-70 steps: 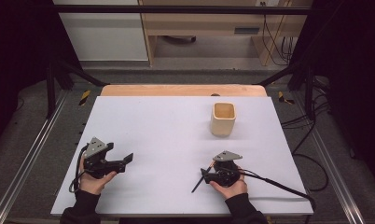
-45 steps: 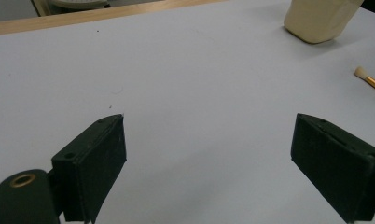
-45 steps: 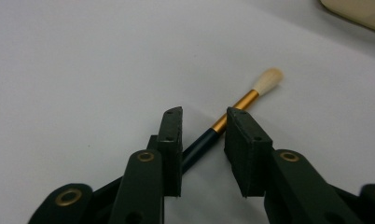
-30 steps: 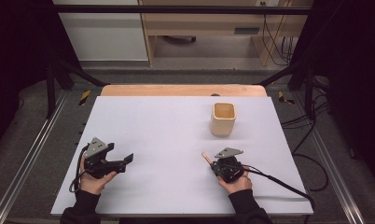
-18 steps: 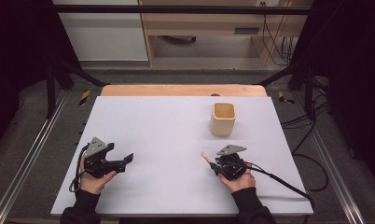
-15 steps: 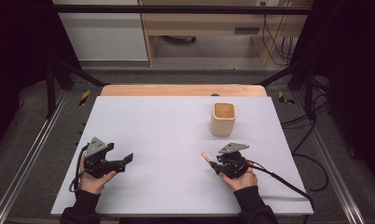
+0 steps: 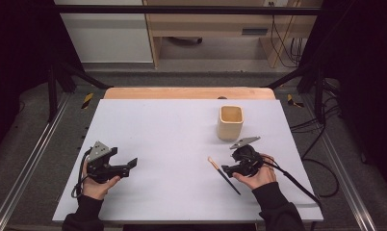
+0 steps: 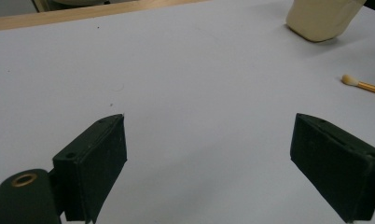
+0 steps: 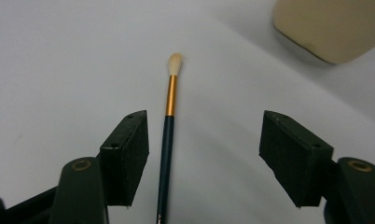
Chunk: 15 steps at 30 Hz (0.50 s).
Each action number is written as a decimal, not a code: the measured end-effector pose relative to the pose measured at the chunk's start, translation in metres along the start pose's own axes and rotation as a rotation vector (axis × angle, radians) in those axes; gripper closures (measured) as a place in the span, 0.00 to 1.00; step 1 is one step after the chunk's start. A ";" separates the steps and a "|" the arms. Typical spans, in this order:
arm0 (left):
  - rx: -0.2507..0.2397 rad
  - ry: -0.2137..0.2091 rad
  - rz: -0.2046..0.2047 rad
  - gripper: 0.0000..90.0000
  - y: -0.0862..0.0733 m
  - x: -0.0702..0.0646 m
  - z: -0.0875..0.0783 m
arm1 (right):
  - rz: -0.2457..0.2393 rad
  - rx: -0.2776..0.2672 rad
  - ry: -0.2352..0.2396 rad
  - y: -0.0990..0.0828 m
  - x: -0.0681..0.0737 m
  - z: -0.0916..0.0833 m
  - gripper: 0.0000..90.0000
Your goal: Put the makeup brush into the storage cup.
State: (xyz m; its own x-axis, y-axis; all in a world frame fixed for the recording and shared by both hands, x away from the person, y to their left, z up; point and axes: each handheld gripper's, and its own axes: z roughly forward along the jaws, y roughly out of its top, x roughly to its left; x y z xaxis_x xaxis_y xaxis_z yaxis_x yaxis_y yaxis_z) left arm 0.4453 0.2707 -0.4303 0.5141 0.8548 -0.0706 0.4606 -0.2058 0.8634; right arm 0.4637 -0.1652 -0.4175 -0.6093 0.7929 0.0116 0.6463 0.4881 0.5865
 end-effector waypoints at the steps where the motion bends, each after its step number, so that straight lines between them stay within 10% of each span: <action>1: 0.000 0.001 0.001 0.11 0.000 0.000 0.000 | -0.008 0.022 -0.005 0.001 0.000 0.001 0.33; 15: 0.011 -0.001 0.006 0.11 -0.001 0.001 0.001 | -0.079 0.166 0.043 0.005 0.005 0.018 0.44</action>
State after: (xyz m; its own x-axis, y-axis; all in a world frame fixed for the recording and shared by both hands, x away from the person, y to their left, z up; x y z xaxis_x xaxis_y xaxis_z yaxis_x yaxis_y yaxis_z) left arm 0.4458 0.2717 -0.4319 0.5178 0.8530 -0.0657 0.4651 -0.2163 0.8584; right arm 0.4725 -0.1525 -0.4286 -0.6781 0.7350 0.0074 0.6604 0.6048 0.4451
